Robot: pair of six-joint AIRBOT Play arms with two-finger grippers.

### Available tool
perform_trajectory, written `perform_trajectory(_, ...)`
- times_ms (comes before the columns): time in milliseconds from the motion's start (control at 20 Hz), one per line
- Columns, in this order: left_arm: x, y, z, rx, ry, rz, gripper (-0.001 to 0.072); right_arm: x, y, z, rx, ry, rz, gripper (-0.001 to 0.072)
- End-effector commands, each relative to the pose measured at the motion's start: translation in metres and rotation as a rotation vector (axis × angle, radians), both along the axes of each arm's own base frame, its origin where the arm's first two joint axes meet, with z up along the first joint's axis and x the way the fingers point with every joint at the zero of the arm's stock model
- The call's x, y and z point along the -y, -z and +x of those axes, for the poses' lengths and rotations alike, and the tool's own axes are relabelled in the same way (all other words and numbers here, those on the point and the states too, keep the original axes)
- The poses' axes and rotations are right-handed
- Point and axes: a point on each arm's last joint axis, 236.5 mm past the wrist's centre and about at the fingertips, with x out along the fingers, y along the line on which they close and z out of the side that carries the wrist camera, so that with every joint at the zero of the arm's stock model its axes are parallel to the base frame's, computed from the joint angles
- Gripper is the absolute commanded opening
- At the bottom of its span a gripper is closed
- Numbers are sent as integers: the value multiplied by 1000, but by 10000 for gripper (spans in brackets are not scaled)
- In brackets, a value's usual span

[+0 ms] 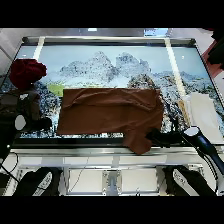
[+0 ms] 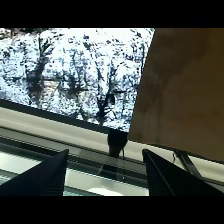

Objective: Fold the shirts.

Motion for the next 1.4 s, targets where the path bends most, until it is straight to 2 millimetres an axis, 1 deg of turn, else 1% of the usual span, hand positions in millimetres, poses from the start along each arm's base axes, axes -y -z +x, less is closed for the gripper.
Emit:
perform_trajectory(0, 1, 0, 2, 8, -1, -4, 539, 0, -4, 19, 55, 68, 13, 231)
perform_trajectory(50, 1, -1, 3, 13, -1, -4, 539, -1, -5, 20, 57, 72, 19, 89)
perform_trajectory(100, -2, 2, 1, 12, -32, -5, 538, -1, -5, 20, 58, 73, 21, 29)
perform_trajectory(150, -7, 6, -2, 18, -143, -15, 538, -1, -5, 20, 58, 71, 21, 30)
perform_trajectory(250, -24, 21, -14, 38, -430, -22, 538, -1, -5, 20, 74, 49, 16, 29)
perform_trajectory(300, -28, 29, -19, 53, -547, -38, 537, -2, -5, 20, 73, 48, 17, 29)
perform_trajectory(350, -27, 36, -20, 67, -610, -62, 536, -3, -6, 19, 70, 47, 22, 29)
perform_trajectory(450, -16, 48, -21, 80, -740, -152, 536, -6, -7, 14, 70, 10, 32, 29)
perform_trajectory(600, 19, 57, 3, 137, -885, -433, 536, -10, -8, 8, 68, -27, 44, 29)
perform_trajectory(650, 26, 59, 10, 152, -951, -527, 536, -10, -8, 8, 69, -27, 44, 29)
perform_trajectory(700, 28, 62, 12, 155, -1006, -586, 536, -10, -9, 8, 76, -37, 44, 29)
perform_trajectory(750, 27, 67, 7, 137, -1051, -607, 536, -11, -9, 8, 81, -46, 45, 29)
perform_trajectory(850, 27, 77, -2, 106, -1073, -625, 536, -11, -9, 8, 83, -46, 46, 29)
perform_trajectory(1050, 40, 87, -9, 63, -997, -654, 533, -10, -9, 10, 88, -39, 41, 29)
perform_trajectory(1200, 39, 82, 4, 116, -975, -678, 518, -10, -10, 12, 93, -31, 44, 29)
perform_trajectory(1250, 39, 81, 6, 128, -976, -681, 480, -11, -10, 13, 94, -27, 47, 29)
perform_trajectory(1350, 39, 84, 5, 116, -981, -678, 480, -12, -12, 17, 102, -11, 55, 29)
